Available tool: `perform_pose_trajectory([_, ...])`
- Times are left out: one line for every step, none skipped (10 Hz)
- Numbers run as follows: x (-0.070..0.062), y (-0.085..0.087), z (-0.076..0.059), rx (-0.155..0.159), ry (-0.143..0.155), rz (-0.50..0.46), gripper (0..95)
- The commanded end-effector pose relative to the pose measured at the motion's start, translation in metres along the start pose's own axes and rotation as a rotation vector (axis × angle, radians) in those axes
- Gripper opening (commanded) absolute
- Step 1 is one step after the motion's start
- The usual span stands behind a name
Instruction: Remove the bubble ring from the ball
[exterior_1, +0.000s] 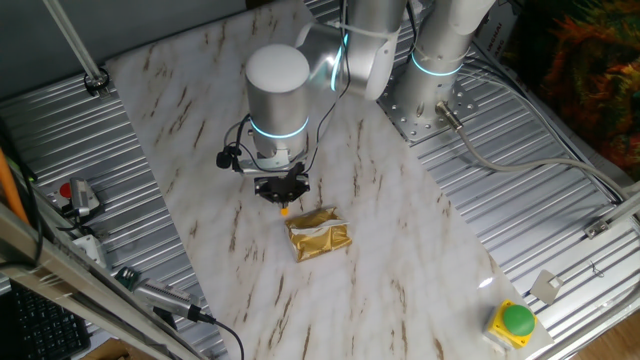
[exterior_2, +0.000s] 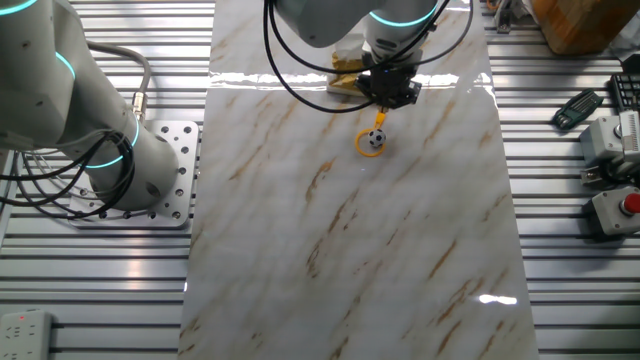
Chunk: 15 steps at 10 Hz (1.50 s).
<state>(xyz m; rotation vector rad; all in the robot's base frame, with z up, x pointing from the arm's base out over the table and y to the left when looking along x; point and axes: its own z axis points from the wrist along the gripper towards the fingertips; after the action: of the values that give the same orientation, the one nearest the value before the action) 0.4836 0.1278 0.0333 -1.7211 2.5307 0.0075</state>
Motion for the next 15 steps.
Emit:
perform_pose_trajectory([0.0003,-0.0009,0.0003,0.009,-0.005,0.009,0.0])
perform_pose_trajectory([0.0003,-0.0009,0.0003,0.011,-0.010,0.008,0.0])
perform_pose_trajectory([0.0003,-0.0009,0.0003,0.012,-0.009,0.007,0.0])
perform_pose_trajectory([0.0003,-0.0009,0.0003,0.013,-0.007,0.008,0.0])
perform_pose_trajectory([0.0003,-0.0009,0.0003,0.013,-0.006,0.014,0.0])
perform_pose_trajectory([0.0003,-0.0009,0.0003,0.012,-0.004,0.010,0.0])
perform_pose_trajectory([0.0003,-0.0009,0.0003,0.012,-0.003,0.010,0.0])
perform_pose_trajectory([0.0003,-0.0009,0.0003,0.011,-0.005,0.026,0.0])
perform_pose_trajectory([0.0003,-0.0009,0.0003,0.009,-0.008,0.031,0.0])
perform_pose_trajectory([0.0003,-0.0009,0.0003,0.005,-0.008,0.047,0.0])
perform_pose_trajectory([0.0003,-0.0009,0.0003,0.004,-0.007,0.060,0.0])
perform_pose_trajectory([0.0003,-0.0009,0.0003,0.003,-0.008,0.075,0.0])
perform_pose_trajectory([0.0003,-0.0009,0.0003,0.002,-0.009,0.082,0.0])
perform_pose_trajectory([0.0003,-0.0009,0.0003,-0.002,-0.009,0.079,0.0])
perform_pose_trajectory([0.0003,-0.0009,0.0003,-0.011,-0.009,0.063,0.0])
